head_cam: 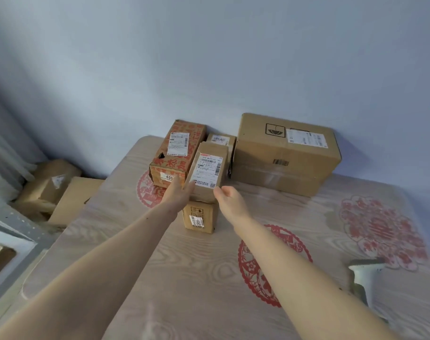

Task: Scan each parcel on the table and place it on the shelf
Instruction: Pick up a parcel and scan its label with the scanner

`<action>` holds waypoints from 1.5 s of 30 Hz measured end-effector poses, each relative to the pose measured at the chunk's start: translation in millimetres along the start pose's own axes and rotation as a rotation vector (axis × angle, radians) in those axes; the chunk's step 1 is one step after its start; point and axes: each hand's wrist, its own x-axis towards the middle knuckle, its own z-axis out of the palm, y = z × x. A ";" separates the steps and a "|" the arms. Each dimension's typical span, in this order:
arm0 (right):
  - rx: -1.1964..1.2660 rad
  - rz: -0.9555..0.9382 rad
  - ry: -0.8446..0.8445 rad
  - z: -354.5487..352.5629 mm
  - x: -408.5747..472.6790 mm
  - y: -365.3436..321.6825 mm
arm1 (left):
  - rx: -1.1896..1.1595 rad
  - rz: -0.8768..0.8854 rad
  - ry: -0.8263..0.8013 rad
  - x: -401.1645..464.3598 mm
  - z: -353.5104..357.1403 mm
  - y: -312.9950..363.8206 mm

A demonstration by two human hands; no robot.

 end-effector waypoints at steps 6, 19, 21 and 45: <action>0.063 0.043 -0.077 -1.4 22.3 4.7 | 0.021 0.000 0.051 8.5 17.6 -0.5; 0.136 0.070 0.355 -77.7 5.5 51.8 | -0.164 -0.176 -0.050 -50.5 111.8 21.8; 0.109 0.086 0.408 -100.7 -1.1 65.1 | -0.149 -0.187 -0.090 -65.5 133.3 25.7; -0.039 0.030 0.269 -278.7 16.6 142.1 | 0.067 -0.260 0.131 -81.4 271.7 75.9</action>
